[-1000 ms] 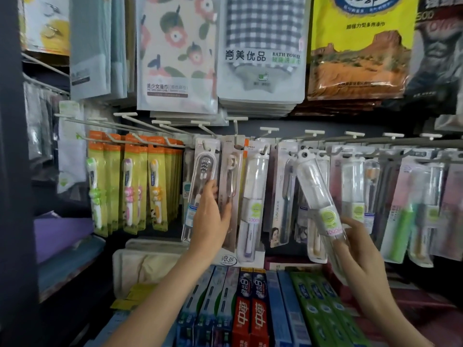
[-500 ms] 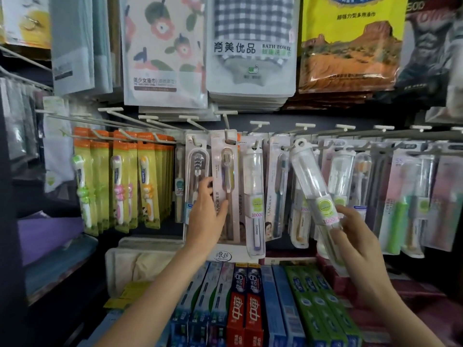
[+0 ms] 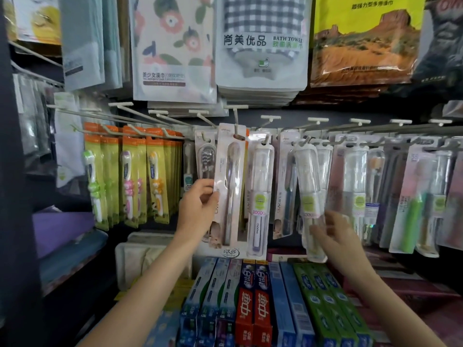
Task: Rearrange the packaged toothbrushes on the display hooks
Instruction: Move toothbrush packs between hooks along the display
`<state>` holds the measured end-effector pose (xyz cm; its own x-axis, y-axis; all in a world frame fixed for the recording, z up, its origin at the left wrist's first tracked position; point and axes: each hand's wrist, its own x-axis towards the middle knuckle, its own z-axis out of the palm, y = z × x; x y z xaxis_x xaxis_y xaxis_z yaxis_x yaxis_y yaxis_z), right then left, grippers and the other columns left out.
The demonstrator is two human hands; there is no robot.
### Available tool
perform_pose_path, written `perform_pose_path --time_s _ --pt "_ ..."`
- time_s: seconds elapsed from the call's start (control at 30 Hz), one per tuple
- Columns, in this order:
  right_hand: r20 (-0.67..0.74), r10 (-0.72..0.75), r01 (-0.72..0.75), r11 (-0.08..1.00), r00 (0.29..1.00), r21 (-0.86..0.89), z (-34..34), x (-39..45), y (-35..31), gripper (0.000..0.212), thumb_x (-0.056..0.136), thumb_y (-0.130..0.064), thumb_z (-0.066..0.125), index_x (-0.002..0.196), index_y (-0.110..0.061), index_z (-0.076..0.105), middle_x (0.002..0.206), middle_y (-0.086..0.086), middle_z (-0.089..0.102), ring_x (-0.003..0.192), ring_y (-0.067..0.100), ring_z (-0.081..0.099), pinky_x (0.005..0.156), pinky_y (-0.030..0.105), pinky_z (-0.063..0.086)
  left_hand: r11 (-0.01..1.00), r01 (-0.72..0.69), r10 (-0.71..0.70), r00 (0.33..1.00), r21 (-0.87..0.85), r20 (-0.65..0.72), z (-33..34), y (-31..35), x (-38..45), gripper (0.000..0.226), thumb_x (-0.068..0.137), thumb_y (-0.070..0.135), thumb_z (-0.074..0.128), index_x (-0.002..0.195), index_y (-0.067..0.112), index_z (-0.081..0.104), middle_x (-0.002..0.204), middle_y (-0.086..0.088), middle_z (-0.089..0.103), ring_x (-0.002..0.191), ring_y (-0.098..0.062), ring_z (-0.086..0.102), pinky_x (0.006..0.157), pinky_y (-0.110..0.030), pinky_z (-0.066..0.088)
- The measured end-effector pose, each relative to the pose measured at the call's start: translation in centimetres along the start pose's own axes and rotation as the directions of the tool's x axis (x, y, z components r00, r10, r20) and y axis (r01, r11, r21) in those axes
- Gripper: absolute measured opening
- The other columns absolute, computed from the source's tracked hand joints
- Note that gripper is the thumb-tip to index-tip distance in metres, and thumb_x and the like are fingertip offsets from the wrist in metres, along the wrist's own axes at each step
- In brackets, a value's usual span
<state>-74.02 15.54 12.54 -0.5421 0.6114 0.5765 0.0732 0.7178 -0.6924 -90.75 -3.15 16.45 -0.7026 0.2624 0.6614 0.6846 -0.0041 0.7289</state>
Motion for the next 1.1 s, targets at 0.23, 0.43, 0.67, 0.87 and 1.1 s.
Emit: perform_pose_path --time_s 0.23,0.43,0.67,0.87,1.1 --pt "-0.153 -0.296 0.296 0.955 0.943 -0.024 2.0 -0.7 -4.4 0.030 0.088 -0.013 0.057 0.118 -0.011 0.051 0.111 0.001 0.048 0.100 0.009 0.049 0.087 0.022 0.037 0.998 -0.032 0.035 0.997 -0.051 0.066 -2.5 0.7 -0.8 0.023 0.088 0.009 0.058 0.108 0.020 0.052 0.095 0.011 0.060 0.089 0.004 0.054 0.079 -0.010 0.044" --pt "0.145 -0.407 0.354 0.889 0.902 0.291 4.9 0.2 -10.4 0.035 0.089 -0.030 0.055 0.121 -0.022 0.045 0.105 -0.009 0.057 0.100 0.000 0.055 0.086 0.015 0.046 0.989 -0.151 0.151 0.988 0.000 -0.043 -1.8 0.3 -1.2 0.018 0.086 0.010 0.061 0.102 0.016 0.055 0.088 0.008 0.062 0.084 -0.001 0.059 0.073 -0.008 0.046" --pt "0.008 -0.374 0.350 0.873 0.927 0.339 8.1 3.0 -13.9 0.031 0.085 -0.022 0.064 0.107 -0.016 0.043 0.085 0.005 0.051 0.073 0.014 0.051 0.061 0.018 0.043 0.982 -0.179 0.178 0.984 -0.060 -0.022 -2.6 -0.2 -1.0 0.015 0.086 0.012 0.061 0.097 0.019 0.054 0.088 0.006 0.062 0.080 0.007 0.058 0.072 -0.006 0.044" --pt "-0.071 -0.339 0.337 0.845 0.938 0.414 8.5 3.1 -14.3 0.040 0.086 -0.006 0.061 0.112 -0.021 0.035 0.089 -0.011 0.047 0.069 0.007 0.054 0.059 0.012 0.044 0.986 -0.137 0.147 0.984 -0.096 0.102 -3.0 0.5 -1.5 0.016 0.085 0.014 0.062 0.096 0.022 0.054 0.090 0.007 0.064 0.081 0.004 0.061 0.071 -0.007 0.046" --pt "0.047 -0.481 0.478 0.876 0.875 0.064 6.6 3.9 -13.8 0.062 0.088 0.002 0.050 0.141 -0.020 0.027 0.094 0.003 0.058 0.074 0.014 0.052 0.061 0.025 0.038 0.992 -0.114 0.097 0.968 0.062 0.230 -2.2 -0.1 -0.8 0.018 0.085 0.006 0.060 0.095 0.021 0.059 0.095 0.003 0.066 0.092 -0.011 0.063 0.086 -0.029 0.051"
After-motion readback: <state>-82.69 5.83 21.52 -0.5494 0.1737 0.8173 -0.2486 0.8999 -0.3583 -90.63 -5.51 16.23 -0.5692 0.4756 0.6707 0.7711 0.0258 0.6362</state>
